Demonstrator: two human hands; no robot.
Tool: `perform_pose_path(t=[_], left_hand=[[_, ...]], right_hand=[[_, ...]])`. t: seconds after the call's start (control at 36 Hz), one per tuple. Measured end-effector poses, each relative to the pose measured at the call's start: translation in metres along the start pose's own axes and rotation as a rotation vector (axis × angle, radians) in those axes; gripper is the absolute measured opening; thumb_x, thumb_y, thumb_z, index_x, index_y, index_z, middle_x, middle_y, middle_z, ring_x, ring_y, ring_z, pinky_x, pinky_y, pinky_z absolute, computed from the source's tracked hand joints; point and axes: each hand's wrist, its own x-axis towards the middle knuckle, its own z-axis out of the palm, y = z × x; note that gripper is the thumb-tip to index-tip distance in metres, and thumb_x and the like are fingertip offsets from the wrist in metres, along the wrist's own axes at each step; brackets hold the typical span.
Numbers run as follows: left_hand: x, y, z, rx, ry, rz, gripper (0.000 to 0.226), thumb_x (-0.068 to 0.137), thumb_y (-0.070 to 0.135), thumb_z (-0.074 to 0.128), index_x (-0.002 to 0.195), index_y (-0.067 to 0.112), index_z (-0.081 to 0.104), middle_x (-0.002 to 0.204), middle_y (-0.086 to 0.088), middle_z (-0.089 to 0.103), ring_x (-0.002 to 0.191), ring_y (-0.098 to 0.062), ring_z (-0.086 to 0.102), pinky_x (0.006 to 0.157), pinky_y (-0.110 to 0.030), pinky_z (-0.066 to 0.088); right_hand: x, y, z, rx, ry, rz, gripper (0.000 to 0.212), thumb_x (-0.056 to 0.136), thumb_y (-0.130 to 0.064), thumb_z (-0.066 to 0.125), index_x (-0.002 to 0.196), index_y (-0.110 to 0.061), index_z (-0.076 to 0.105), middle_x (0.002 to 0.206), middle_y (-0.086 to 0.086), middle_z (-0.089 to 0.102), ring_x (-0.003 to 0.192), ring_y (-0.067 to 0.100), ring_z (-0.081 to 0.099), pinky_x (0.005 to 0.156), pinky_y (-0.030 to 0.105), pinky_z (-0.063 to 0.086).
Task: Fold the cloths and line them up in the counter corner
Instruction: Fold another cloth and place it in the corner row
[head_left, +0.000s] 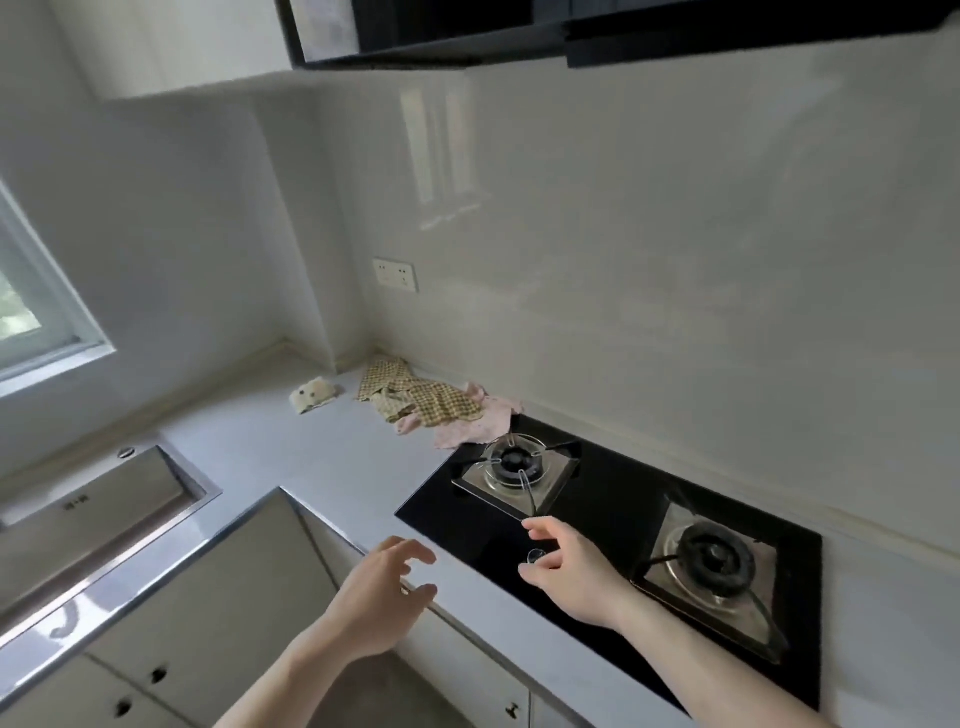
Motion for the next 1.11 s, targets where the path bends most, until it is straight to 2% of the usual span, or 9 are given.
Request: perform_pose_path(t=[0.28, 0.5, 0.56, 0.64, 0.75, 0.89, 0.97, 1.08, 1.11], left_hand=[[0.066, -0.084, -0.049, 0.008, -0.021, -0.026, 0.028, 0.093, 0.039, 0.061, 0.121, 0.044, 0.056, 0.130, 0.023, 0.045, 0.109, 0.006, 0.053, 0.092, -0.019, 0.042], [0.159, -0.131, -0.100, 0.036, -0.074, -0.015, 0.030, 0.095, 0.043, 0.060, 0.124, 0.045, 0.054, 0.135, 0.022, 0.044, 0.125, -0.004, 0.047, 0.105, -0.025, 0.040], [0.188, -0.141, -0.114, 0.027, -0.077, -0.013, 0.030, 0.096, 0.045, 0.060, 0.126, 0.045, 0.054, 0.136, 0.022, 0.044, 0.127, -0.005, 0.046, 0.108, -0.028, 0.040], [0.216, -0.156, -0.122, 0.011, -0.099, -0.017, 0.030, 0.096, 0.045, 0.060, 0.126, 0.044, 0.054, 0.135, 0.021, 0.044, 0.126, -0.006, 0.046, 0.107, -0.028, 0.040], [0.237, -0.186, -0.131, -0.005, -0.135, -0.028, 0.029, 0.095, 0.045, 0.060, 0.123, 0.046, 0.053, 0.133, 0.024, 0.045, 0.124, -0.003, 0.046, 0.105, -0.024, 0.040], [0.270, -0.215, -0.143, -0.006, -0.155, -0.042, 0.027, 0.094, 0.045, 0.061, 0.119, 0.048, 0.053, 0.131, 0.024, 0.046, 0.121, -0.001, 0.047, 0.100, -0.022, 0.040], [0.293, -0.230, -0.149, 0.002, -0.189, -0.031, 0.025, 0.093, 0.044, 0.060, 0.116, 0.050, 0.051, 0.131, 0.024, 0.045, 0.121, -0.001, 0.048, 0.099, -0.022, 0.042], [0.332, -0.247, -0.160, 0.011, -0.188, 0.025, 0.024, 0.093, 0.045, 0.060, 0.115, 0.049, 0.053, 0.129, 0.023, 0.047, 0.118, 0.001, 0.049, 0.098, -0.022, 0.044], [0.340, -0.252, -0.161, 0.012, -0.190, 0.046, 0.025, 0.092, 0.045, 0.060, 0.117, 0.047, 0.054, 0.128, 0.023, 0.048, 0.118, 0.002, 0.050, 0.097, -0.022, 0.045]], right_hand=[[0.121, -0.043, 0.040, 0.024, 0.021, 0.007, 0.058, 0.092, -0.028, 0.069, 0.145, -0.033, 0.045, 0.145, -0.011, 0.037, 0.103, 0.003, 0.065, 0.087, 0.019, 0.050], [0.267, -0.047, 0.035, -0.145, 0.181, 0.220, 0.069, 0.088, -0.029, 0.071, 0.151, -0.019, 0.043, 0.158, 0.004, 0.036, 0.142, 0.024, 0.040, 0.112, 0.035, 0.036], [0.311, -0.039, 0.027, -0.134, 0.169, 0.283, 0.072, 0.086, -0.027, 0.070, 0.151, -0.017, 0.042, 0.156, 0.008, 0.038, 0.136, 0.028, 0.048, 0.106, 0.039, 0.043], [0.379, 0.013, 0.019, -0.070, 0.159, 0.388, 0.081, 0.070, -0.031, 0.067, 0.148, -0.018, 0.046, 0.134, 0.011, 0.055, 0.100, 0.027, 0.059, 0.075, 0.036, 0.045], [0.442, 0.080, 0.020, -0.102, 0.120, 0.490, 0.092, 0.058, -0.039, 0.065, 0.147, -0.026, 0.046, 0.114, 0.008, 0.062, 0.085, 0.023, 0.053, 0.070, 0.036, 0.047], [0.432, -0.005, 0.023, -0.072, 0.143, 0.552, 0.059, 0.093, -0.019, 0.060, 0.149, -0.019, 0.044, 0.108, 0.010, 0.067, 0.079, 0.019, 0.067, 0.058, 0.028, 0.049], [0.449, -0.010, 0.031, -0.037, 0.163, 0.571, 0.055, 0.096, -0.017, 0.055, 0.150, -0.015, 0.043, 0.106, 0.009, 0.063, 0.078, 0.018, 0.063, 0.054, 0.025, 0.042], [0.467, -0.019, 0.039, -0.065, 0.220, 0.620, 0.014, 0.093, -0.015, 0.055, 0.099, -0.007, 0.065, 0.080, 0.011, 0.065, 0.070, 0.026, 0.057, 0.065, 0.030, 0.039], [0.469, -0.022, 0.041, -0.051, 0.248, 0.617, 0.014, 0.094, -0.013, 0.054, 0.100, -0.005, 0.064, 0.086, 0.013, 0.068, 0.077, 0.028, 0.061, 0.070, 0.031, 0.042]])
